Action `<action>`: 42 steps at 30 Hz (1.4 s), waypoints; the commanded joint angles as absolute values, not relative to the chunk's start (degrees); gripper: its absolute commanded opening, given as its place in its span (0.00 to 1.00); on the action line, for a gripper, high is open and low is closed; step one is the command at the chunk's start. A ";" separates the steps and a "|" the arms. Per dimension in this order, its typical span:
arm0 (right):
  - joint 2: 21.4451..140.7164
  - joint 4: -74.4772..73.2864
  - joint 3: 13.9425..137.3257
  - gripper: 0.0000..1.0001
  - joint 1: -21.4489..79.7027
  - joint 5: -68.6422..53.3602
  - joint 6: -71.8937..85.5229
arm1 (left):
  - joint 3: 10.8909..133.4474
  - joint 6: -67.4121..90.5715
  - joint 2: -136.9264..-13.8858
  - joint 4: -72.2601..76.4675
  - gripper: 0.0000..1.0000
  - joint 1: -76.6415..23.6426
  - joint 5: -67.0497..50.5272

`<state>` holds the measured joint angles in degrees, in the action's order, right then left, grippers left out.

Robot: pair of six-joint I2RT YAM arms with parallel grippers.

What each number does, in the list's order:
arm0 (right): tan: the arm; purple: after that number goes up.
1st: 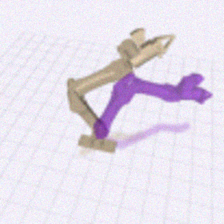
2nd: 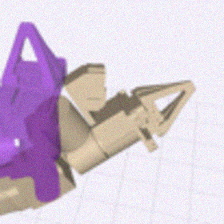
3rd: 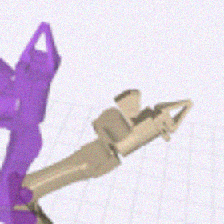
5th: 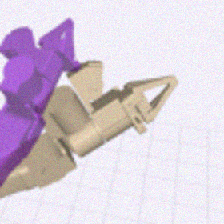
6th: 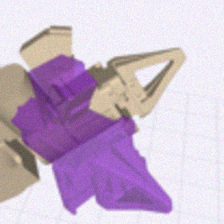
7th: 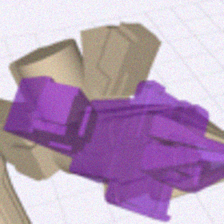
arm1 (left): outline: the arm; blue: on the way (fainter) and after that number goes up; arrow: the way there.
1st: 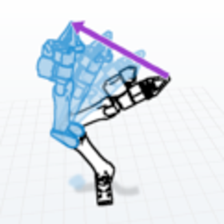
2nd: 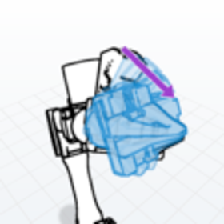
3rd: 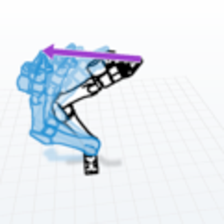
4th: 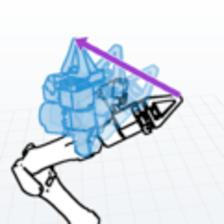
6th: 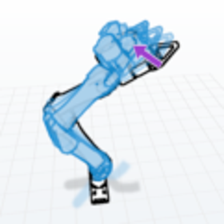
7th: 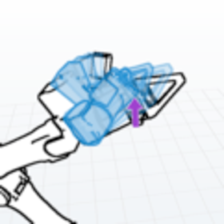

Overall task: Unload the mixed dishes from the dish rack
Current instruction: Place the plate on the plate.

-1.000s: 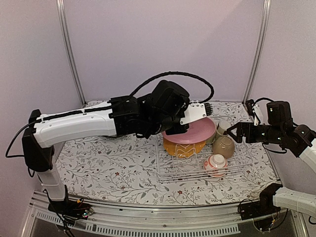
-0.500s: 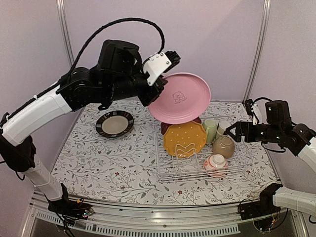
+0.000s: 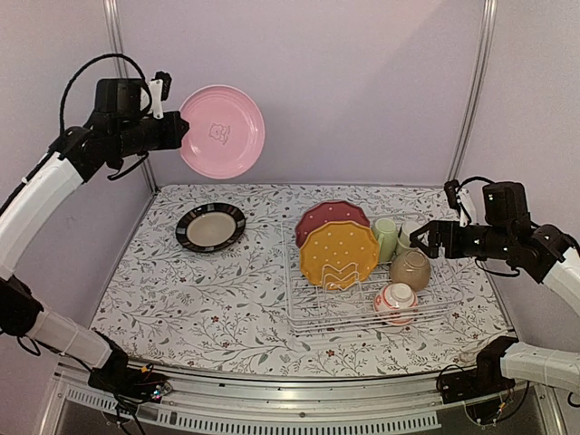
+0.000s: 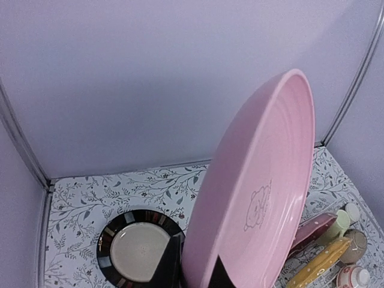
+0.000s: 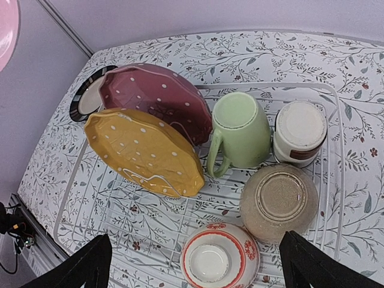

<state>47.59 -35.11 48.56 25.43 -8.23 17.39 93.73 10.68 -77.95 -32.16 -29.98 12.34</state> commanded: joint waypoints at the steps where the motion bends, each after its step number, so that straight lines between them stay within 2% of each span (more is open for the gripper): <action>1: 47.62 -34.24 49.22 0.99 25.12 -9.01 18.06 | 87.32 28.49 -76.86 -29.19 0.00 -19.64 3.25; 7: 47.20 -34.31 49.04 0.99 25.09 -9.56 18.45 | 81.74 39.66 -79.83 -28.24 0.00 -9.50 -4.24; 12: 47.02 -34.43 48.96 0.99 25.07 -9.58 18.70 | 77.79 44.90 -83.74 -26.45 0.00 -5.36 -7.22; 22: 46.42 -34.93 48.69 0.99 25.05 -9.63 18.98 | 75.56 48.87 -93.25 -25.08 0.00 -4.19 -4.59; 40: 47.01 -35.02 48.16 0.99 25.12 -9.91 19.16 | 80.10 51.34 -110.93 -25.00 0.00 -1.93 -8.43; 42: 47.07 -34.98 48.09 0.99 25.11 -9.92 19.21 | 80.49 51.33 -111.97 -25.40 0.04 -1.92 -8.44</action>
<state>46.96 -34.68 48.56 25.43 -9.61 18.68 78.13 50.83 -110.65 -26.44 -2.42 -7.31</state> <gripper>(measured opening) 0.987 0.083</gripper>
